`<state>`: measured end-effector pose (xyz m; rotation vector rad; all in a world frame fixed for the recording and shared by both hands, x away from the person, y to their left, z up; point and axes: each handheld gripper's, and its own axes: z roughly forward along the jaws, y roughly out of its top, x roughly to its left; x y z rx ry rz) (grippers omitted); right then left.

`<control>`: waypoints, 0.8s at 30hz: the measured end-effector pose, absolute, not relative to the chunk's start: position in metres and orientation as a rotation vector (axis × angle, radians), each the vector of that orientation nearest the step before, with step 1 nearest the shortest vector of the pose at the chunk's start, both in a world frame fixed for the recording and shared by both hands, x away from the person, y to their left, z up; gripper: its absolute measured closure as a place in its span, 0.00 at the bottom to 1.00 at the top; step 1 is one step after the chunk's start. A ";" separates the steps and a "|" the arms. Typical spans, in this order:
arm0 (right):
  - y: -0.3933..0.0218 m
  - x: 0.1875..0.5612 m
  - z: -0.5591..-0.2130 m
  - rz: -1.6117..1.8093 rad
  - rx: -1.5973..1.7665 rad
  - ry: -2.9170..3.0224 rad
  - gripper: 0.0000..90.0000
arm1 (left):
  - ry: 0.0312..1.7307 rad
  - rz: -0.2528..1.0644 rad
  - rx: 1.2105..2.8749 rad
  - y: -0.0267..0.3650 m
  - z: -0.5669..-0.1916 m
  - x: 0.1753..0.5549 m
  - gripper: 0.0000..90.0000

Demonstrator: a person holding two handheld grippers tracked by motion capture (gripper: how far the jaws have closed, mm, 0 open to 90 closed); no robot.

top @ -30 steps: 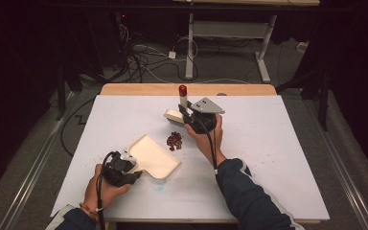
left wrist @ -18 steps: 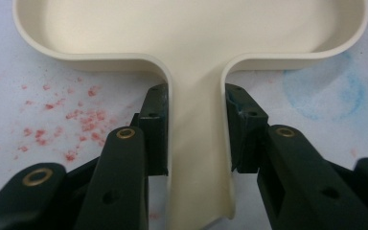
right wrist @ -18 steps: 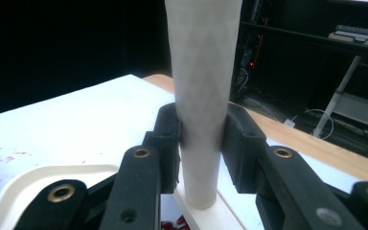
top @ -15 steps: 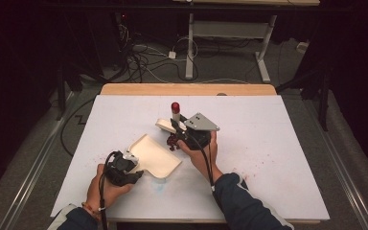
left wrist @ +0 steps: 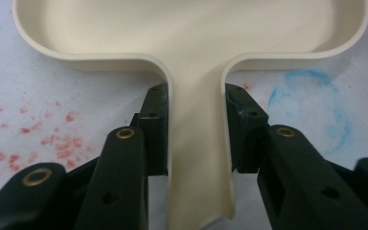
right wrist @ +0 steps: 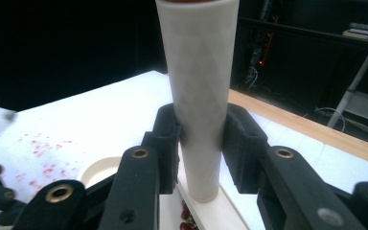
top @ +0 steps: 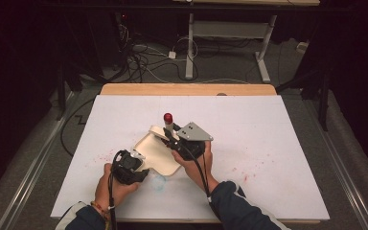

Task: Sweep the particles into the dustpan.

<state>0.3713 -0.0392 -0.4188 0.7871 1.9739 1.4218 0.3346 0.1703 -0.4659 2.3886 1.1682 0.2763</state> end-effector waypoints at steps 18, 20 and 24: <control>-0.042 0.359 -0.414 1.554 0.840 1.995 0.77 | 1.198 0.295 2.362 0.157 -0.469 0.343 0.71; -0.041 0.356 -0.411 1.583 0.834 2.003 0.78 | 1.194 0.302 2.368 0.157 -0.469 0.343 0.71; -0.039 0.355 -0.407 1.576 0.808 2.008 0.78 | 1.190 0.302 2.365 0.157 -0.469 0.343 0.71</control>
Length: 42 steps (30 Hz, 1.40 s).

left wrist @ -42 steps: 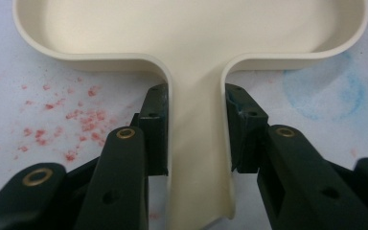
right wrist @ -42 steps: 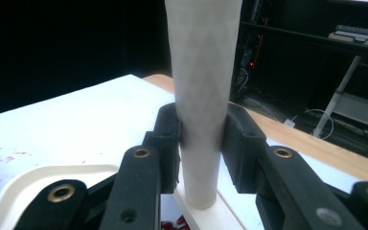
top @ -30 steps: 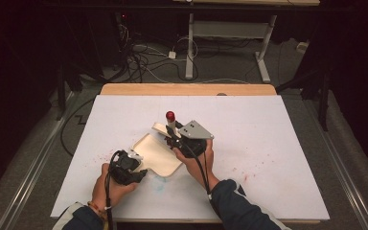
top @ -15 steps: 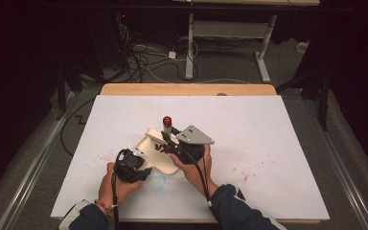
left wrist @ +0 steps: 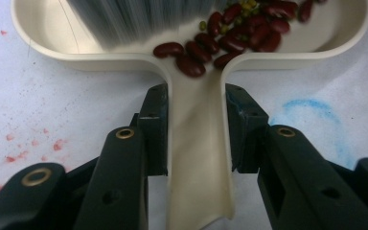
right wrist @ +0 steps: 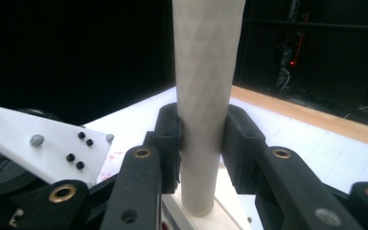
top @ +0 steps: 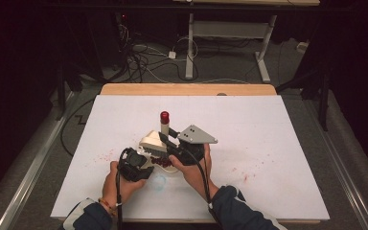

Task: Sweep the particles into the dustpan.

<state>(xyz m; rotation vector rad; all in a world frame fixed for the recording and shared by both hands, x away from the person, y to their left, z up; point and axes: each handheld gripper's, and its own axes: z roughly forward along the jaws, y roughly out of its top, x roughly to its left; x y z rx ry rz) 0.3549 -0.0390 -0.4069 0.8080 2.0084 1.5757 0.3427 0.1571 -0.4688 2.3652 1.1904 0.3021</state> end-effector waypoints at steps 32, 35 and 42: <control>-0.141 0.393 -0.397 1.342 1.042 1.771 0.78 | 1.096 0.252 2.454 0.167 -0.465 0.336 0.71; -0.133 0.393 -0.401 1.305 1.035 1.758 0.78 | 1.078 0.246 2.467 0.166 -0.465 0.334 0.71; -0.106 0.384 -0.406 1.317 1.026 1.771 0.78 | 1.076 0.242 2.459 0.163 -0.466 0.330 0.71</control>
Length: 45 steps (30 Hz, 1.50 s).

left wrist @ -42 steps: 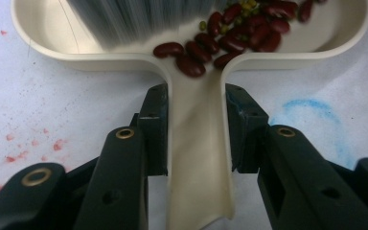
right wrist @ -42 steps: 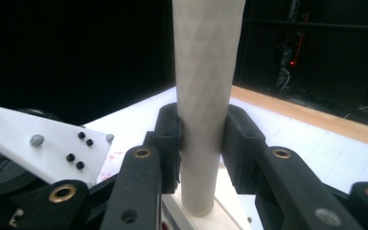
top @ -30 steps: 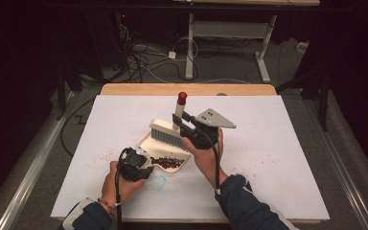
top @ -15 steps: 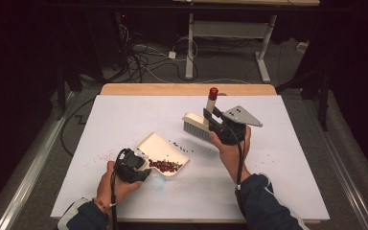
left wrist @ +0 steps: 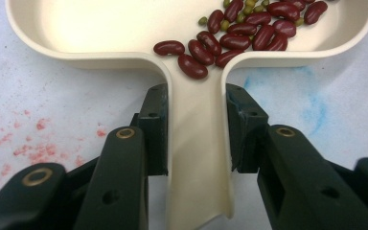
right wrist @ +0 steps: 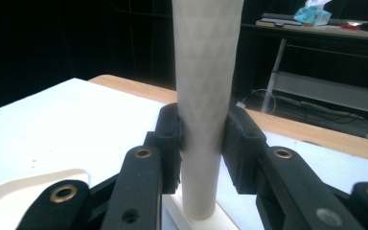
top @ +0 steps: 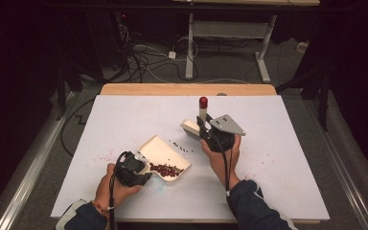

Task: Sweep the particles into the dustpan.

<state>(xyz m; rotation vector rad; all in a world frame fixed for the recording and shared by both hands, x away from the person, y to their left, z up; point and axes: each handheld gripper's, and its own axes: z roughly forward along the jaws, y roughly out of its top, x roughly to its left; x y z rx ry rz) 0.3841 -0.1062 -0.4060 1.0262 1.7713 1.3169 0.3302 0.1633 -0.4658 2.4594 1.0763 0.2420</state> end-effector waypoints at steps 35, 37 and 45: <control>-0.084 0.352 -0.378 1.525 0.896 1.847 0.78 | 1.089 0.229 2.441 0.157 -0.466 0.334 0.71; -0.094 0.361 -0.378 1.506 0.925 1.815 0.78 | 1.088 0.226 2.440 0.157 -0.466 0.334 0.71; -0.100 0.387 -0.394 1.391 0.917 1.806 0.78 | 1.087 0.226 2.438 0.157 -0.466 0.334 0.71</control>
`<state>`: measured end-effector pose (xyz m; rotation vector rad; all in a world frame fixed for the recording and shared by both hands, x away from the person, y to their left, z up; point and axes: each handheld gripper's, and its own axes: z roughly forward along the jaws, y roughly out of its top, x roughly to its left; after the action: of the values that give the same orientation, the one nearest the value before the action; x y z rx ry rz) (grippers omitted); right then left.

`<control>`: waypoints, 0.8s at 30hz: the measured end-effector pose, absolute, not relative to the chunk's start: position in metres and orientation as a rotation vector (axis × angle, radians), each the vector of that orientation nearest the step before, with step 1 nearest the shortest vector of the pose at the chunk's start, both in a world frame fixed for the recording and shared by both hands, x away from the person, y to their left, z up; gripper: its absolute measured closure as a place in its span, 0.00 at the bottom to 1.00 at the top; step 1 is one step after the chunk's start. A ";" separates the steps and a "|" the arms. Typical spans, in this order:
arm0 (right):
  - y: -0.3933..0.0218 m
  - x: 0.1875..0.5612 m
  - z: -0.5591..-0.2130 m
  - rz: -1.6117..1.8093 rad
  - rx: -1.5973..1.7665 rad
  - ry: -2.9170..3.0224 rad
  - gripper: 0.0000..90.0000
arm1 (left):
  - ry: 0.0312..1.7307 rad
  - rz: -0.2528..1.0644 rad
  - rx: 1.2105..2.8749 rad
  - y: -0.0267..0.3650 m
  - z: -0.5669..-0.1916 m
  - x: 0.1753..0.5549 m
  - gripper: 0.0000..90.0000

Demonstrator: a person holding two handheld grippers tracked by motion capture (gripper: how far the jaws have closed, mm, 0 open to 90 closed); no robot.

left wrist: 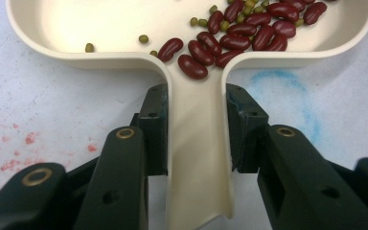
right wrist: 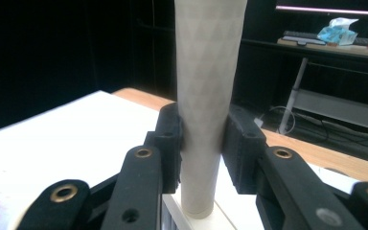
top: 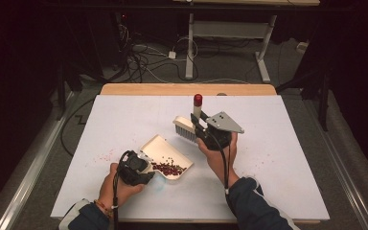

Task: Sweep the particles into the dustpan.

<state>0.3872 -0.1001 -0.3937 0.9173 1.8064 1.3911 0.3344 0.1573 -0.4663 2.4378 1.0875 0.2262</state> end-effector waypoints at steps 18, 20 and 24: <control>-0.052 0.398 -0.409 1.371 0.730 1.983 0.78 | 1.111 0.154 2.427 0.175 -0.465 0.339 0.71; -0.053 0.396 -0.408 1.382 0.722 1.998 0.78 | 1.112 0.149 2.427 0.176 -0.465 0.339 0.71; -0.056 0.390 -0.407 1.421 0.698 2.040 0.78 | 1.126 0.158 2.422 0.176 -0.465 0.340 0.71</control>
<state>0.3899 -0.0559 -0.4072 0.6976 2.0396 1.4209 0.3399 0.1762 -0.4651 2.4225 1.1256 0.1585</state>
